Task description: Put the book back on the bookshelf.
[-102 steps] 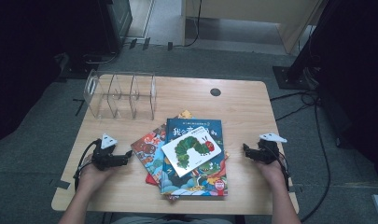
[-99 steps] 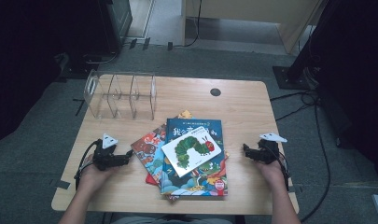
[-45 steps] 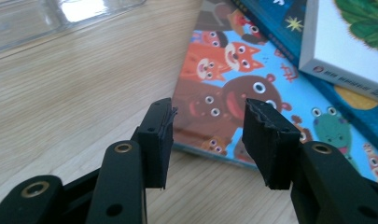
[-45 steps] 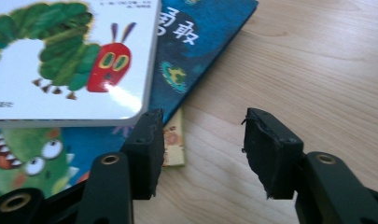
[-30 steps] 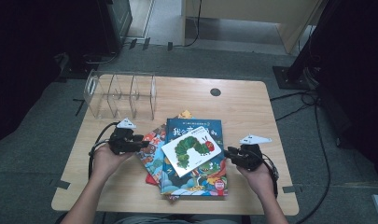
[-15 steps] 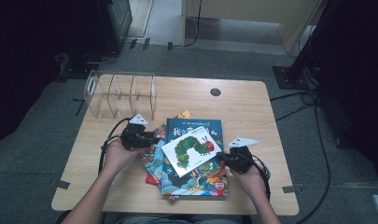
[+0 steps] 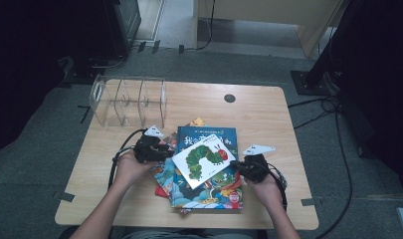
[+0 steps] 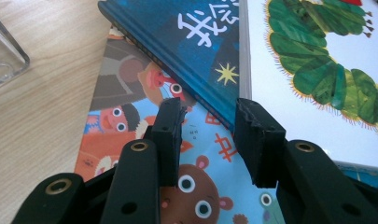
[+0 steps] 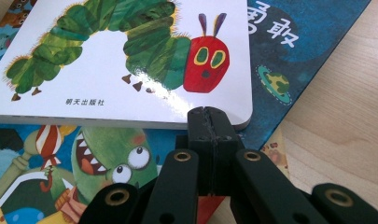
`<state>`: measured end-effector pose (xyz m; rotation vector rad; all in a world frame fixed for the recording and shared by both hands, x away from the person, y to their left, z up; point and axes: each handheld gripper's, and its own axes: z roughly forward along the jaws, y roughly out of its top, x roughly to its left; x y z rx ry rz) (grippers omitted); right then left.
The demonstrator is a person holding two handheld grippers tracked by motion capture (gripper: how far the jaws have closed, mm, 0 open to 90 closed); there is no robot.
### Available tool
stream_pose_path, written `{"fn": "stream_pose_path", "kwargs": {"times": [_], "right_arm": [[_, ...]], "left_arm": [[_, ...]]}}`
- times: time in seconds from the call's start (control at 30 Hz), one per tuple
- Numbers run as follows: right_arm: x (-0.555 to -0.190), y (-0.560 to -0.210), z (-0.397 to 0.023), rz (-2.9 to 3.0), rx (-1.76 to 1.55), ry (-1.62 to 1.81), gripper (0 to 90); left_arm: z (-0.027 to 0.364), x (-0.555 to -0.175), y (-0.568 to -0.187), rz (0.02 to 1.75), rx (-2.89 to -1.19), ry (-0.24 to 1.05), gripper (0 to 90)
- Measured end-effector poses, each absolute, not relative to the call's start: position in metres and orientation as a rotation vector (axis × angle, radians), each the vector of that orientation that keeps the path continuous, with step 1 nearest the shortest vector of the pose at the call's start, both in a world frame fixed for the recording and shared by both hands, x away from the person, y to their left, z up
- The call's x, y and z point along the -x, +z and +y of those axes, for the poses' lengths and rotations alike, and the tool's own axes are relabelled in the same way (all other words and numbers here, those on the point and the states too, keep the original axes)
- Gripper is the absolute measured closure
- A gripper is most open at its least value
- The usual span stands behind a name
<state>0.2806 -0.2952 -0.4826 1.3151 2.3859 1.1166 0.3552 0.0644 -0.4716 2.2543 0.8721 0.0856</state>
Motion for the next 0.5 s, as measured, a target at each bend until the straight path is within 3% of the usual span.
{"fn": "stream_pose_path", "kwargs": {"times": [0.5], "right_arm": [[-0.292, -0.485, -0.289, 2.422, -1.289, 1.137, 89.9]], "left_arm": [[0.072, -0.332, -0.471, 0.9, -2.259, 0.025, 61.2]]}}
